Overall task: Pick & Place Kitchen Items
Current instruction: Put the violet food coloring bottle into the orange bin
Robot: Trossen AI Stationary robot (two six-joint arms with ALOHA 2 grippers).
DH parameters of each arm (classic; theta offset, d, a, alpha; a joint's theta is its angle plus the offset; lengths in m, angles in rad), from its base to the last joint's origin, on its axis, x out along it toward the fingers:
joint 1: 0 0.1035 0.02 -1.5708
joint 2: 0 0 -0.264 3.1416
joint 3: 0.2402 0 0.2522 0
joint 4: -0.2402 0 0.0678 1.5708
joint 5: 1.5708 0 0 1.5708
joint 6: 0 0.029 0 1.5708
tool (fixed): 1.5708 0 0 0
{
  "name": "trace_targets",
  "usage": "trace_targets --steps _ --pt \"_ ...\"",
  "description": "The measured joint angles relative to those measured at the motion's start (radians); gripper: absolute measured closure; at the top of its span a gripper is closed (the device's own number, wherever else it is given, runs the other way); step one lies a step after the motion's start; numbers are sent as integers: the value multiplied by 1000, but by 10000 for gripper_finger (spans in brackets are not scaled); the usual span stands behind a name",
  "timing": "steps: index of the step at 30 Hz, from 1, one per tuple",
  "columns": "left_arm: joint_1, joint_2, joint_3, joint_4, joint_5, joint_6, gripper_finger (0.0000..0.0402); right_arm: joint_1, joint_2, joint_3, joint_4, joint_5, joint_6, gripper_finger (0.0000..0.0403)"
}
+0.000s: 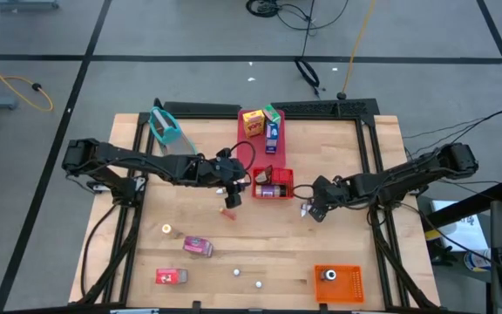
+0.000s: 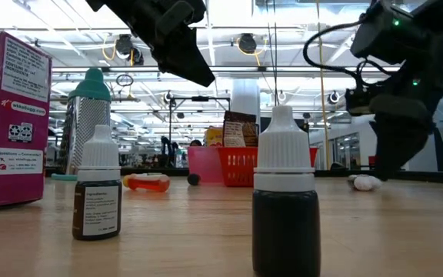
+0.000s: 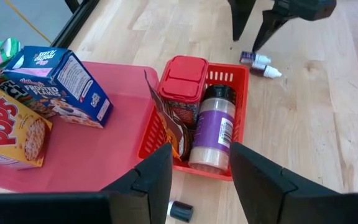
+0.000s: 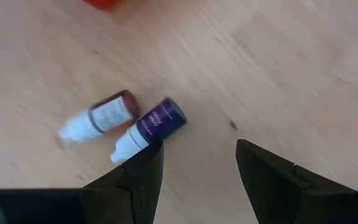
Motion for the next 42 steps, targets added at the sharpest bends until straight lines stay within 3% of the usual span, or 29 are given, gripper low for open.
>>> trace_targets --steps 15,20,36,42 --pt "0 0 0 1 0 3 240 0 -5 -21 185 -1 0 207" --pt "-1 0 0 1 0 3 240 0 -5 -21 169 1 17 210" --pt "0 0 0 1 0 7 240 1 111 -19 185 32 37 257" --pt "0 0 0 1 0 8 240 1 118 -19 176 35 40 310"
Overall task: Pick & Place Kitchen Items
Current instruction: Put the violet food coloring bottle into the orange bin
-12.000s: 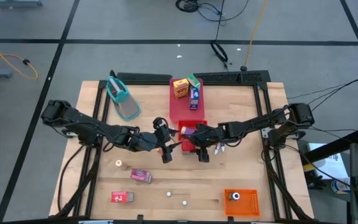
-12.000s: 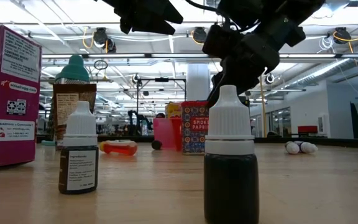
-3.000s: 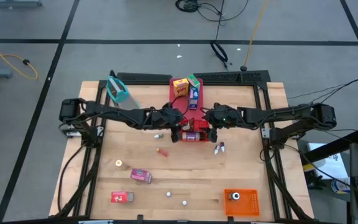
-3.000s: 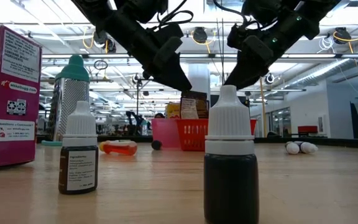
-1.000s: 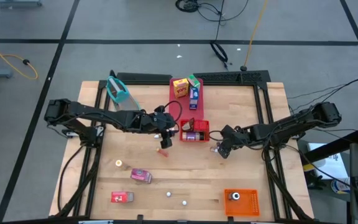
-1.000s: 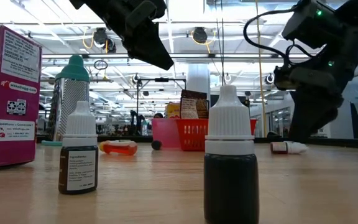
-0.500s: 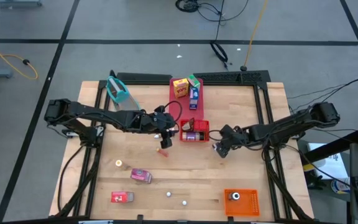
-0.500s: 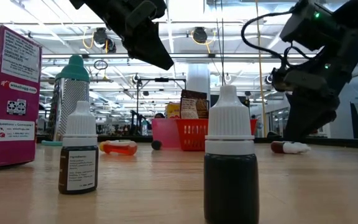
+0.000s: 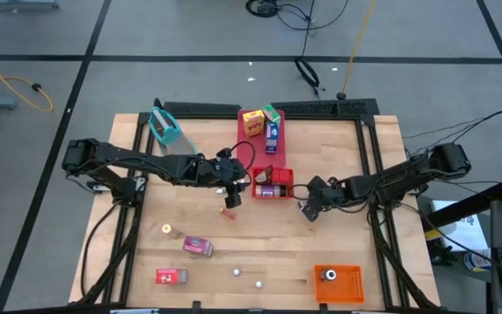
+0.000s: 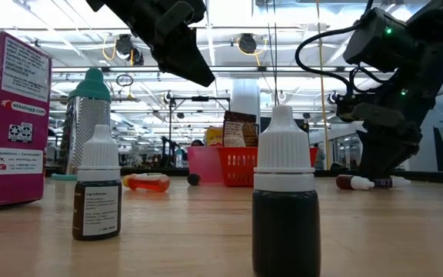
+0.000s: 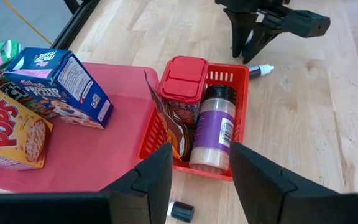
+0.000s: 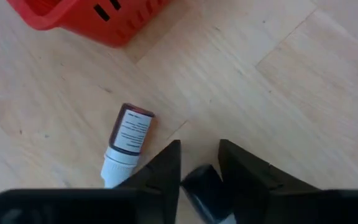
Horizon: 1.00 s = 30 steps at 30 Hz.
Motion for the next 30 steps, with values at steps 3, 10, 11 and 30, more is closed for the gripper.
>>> trace_targets --steps 3,10,11,30 --pt "0 0 0 0 0 -1 240 -1 1 0 -5 -11 -27 347" --pt "0 0 0 0 0 -1 240 -1 0 -3 44 -28 -116 401" --pt "0 0 0 0 0 -1 240 -1 -6 -3 47 -32 -137 401" --pt "0 0 0 1 0 -4 240 -69 -257 6 -110 -134 -304 323"
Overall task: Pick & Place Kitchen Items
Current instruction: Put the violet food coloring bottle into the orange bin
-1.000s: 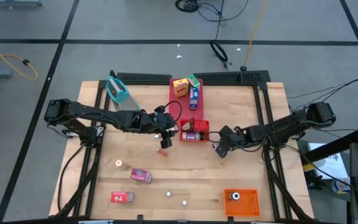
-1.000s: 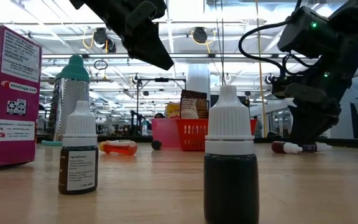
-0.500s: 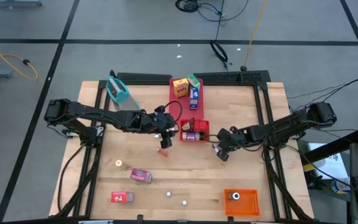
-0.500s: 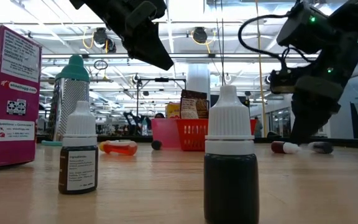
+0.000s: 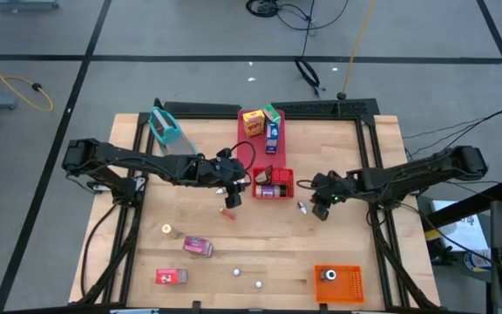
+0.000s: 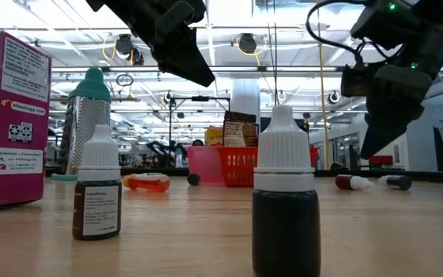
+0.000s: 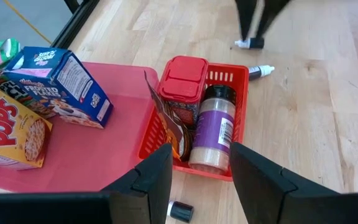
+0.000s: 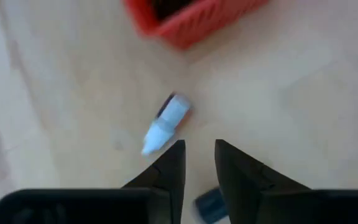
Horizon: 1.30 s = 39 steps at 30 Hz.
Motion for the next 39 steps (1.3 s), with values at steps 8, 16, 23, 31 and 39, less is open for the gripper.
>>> trace_targets --steps 8,16,23,31,39 --pt "0 0 0 -2 0 0 240 -5 -106 0 -62 -88 22 340" --pt "0 0 0 0 0 1 240 -11 -127 0 -276 -112 108 302" --pt "0 0 0 1 0 1 240 -19 -126 0 -259 -107 134 260" --pt "0 0 0 1 0 8 240 -19 -91 -67 -149 -109 193 227" --pt "1 0 0 1 0 9 240 -19 -63 -101 -41 -83 238 220"
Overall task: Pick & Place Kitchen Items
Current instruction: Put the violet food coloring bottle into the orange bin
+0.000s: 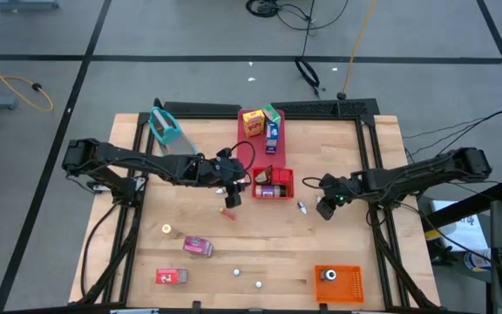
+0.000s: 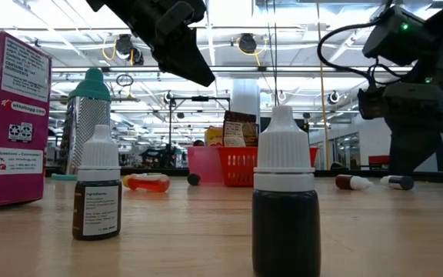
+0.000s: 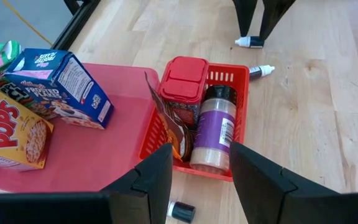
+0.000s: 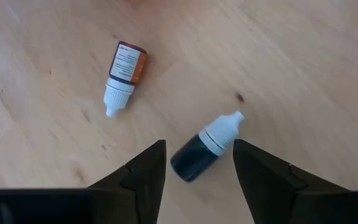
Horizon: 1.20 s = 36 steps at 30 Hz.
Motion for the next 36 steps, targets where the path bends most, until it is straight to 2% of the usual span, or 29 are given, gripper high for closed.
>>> trace_targets --steps 8,12,15,20,21,28,36 --pt "0 0 0 -1 0 0 240 0 79 2 7 35 25 222" --pt "0 0 0 -1 0 0 240 1 121 4 10 51 18 240" --pt "0 0 0 -1 0 0 240 1 128 5 3 55 18 274" --pt "0 0 0 -2 0 0 240 1 102 1 8 56 -8 359" --pt "0 0 0 -4 0 0 240 1 92 1 12 54 -21 364" --pt "0 0 0 -5 0 -4 240 4 4 -3 9 -6 -99 362" --pt "0 0 0 -5 0 -1 240 71 -118 -2 13 -83 -145 355"
